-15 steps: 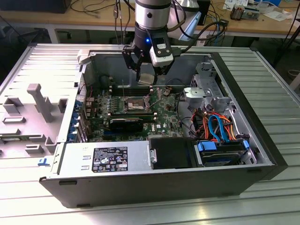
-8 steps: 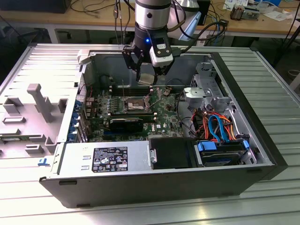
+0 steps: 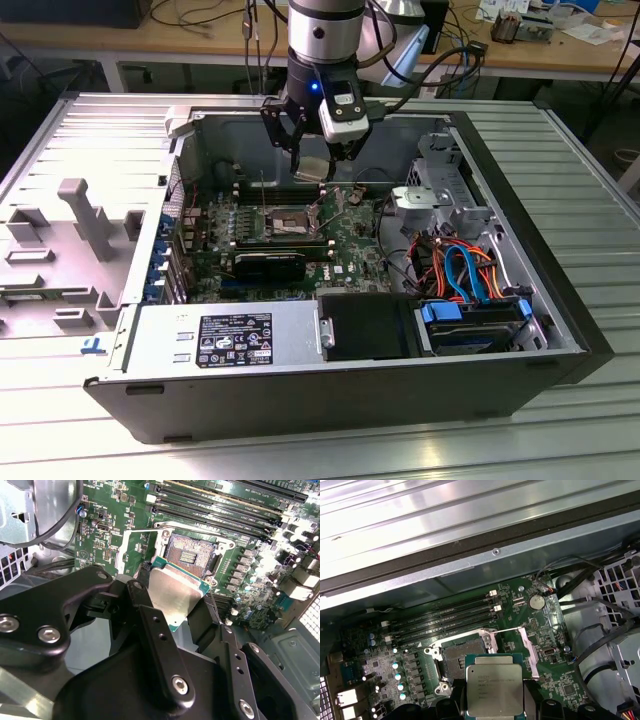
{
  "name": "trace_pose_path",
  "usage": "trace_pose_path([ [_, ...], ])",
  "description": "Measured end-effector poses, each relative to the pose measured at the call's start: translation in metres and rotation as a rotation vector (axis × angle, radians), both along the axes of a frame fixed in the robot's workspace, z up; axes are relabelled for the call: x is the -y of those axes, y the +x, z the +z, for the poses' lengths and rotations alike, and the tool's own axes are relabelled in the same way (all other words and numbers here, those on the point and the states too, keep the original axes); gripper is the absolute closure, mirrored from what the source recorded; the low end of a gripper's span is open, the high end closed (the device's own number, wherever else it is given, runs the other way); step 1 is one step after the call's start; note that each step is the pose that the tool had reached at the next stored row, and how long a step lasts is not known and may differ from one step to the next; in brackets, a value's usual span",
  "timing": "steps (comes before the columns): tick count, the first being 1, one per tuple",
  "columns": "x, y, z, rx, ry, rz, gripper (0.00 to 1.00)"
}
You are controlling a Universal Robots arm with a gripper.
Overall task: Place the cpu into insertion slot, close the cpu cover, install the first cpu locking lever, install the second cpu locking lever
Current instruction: 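Place the cpu into insertion slot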
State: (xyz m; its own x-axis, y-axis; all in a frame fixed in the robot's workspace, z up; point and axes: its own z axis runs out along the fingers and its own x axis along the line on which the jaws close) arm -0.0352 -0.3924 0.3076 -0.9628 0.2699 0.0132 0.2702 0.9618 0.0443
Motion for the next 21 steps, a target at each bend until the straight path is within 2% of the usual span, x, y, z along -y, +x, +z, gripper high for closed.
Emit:
trace_pose_path([
  [15, 0.0000, 0.0001, -0.0004, 0.0000, 0.0000, -0.013, 0.45],
  [17, 0.0000, 0.0001, -0.0034, 0.0000, 0.0000, -0.034, 0.45],
  [21, 0.0000, 0.0001, -0.0035, 0.0000, 0.0000, -0.035, 0.45],
])
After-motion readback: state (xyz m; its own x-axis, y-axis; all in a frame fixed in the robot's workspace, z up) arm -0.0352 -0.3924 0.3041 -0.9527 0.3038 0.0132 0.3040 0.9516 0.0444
